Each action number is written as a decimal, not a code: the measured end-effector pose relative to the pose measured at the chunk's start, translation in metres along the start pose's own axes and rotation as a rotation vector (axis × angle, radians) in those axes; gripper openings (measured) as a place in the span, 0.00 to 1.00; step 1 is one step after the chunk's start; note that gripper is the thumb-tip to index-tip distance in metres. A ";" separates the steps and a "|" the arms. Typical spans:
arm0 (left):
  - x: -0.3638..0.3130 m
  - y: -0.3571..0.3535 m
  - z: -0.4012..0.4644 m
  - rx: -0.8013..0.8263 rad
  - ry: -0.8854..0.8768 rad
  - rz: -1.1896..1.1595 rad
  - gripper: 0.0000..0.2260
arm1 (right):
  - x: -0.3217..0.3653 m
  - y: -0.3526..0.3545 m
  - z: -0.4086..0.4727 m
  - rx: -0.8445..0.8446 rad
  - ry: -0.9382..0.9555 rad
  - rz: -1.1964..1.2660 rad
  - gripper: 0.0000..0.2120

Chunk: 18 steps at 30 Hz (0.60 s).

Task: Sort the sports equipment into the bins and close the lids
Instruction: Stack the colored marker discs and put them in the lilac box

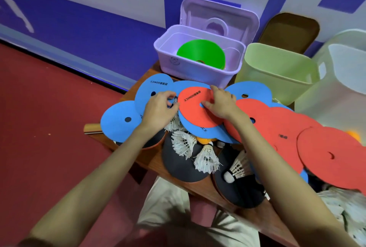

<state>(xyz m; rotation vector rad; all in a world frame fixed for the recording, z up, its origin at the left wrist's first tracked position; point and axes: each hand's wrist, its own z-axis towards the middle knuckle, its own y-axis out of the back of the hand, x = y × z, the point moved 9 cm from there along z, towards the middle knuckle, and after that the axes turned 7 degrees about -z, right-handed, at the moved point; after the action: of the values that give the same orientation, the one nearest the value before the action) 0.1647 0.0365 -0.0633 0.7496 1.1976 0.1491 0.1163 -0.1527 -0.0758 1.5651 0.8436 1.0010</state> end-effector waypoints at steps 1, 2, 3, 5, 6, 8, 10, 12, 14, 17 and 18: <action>-0.003 -0.001 0.000 0.000 -0.002 0.018 0.15 | -0.002 -0.001 0.002 0.005 0.004 0.033 0.30; -0.005 -0.002 0.000 0.002 -0.001 0.034 0.15 | -0.003 0.000 0.003 0.000 0.010 0.070 0.31; -0.006 -0.004 0.000 0.006 0.003 0.045 0.15 | -0.004 0.001 0.005 -0.016 0.013 0.105 0.32; -0.007 -0.005 -0.001 0.009 0.016 0.037 0.15 | -0.006 0.008 0.007 -0.088 0.026 0.164 0.33; -0.007 -0.006 -0.001 0.007 0.025 0.022 0.15 | -0.005 0.014 0.007 -0.148 0.048 0.205 0.32; -0.005 -0.005 -0.003 -0.012 0.053 -0.031 0.17 | -0.004 0.032 0.004 -0.295 0.113 0.340 0.26; -0.004 -0.003 -0.005 -0.039 0.087 -0.123 0.19 | -0.006 0.047 -0.001 -0.390 0.154 0.480 0.19; -0.005 -0.002 -0.006 -0.056 0.109 -0.235 0.20 | -0.006 0.060 -0.007 -0.422 0.174 0.595 0.15; -0.009 -0.003 -0.005 -0.050 0.104 -0.349 0.17 | -0.006 0.071 -0.016 -0.429 0.186 0.747 0.13; -0.022 -0.003 -0.002 -0.039 0.061 -0.508 0.11 | -0.013 0.085 -0.035 -0.410 0.162 1.012 0.11; -0.027 -0.002 -0.001 -0.048 0.052 -0.566 0.09 | -0.017 0.087 -0.040 -0.410 0.127 1.075 0.13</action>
<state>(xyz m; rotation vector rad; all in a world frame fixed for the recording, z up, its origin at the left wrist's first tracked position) 0.1526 0.0228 -0.0432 0.3439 1.4064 -0.2724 0.0743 -0.1704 0.0101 1.5674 -0.2271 1.8905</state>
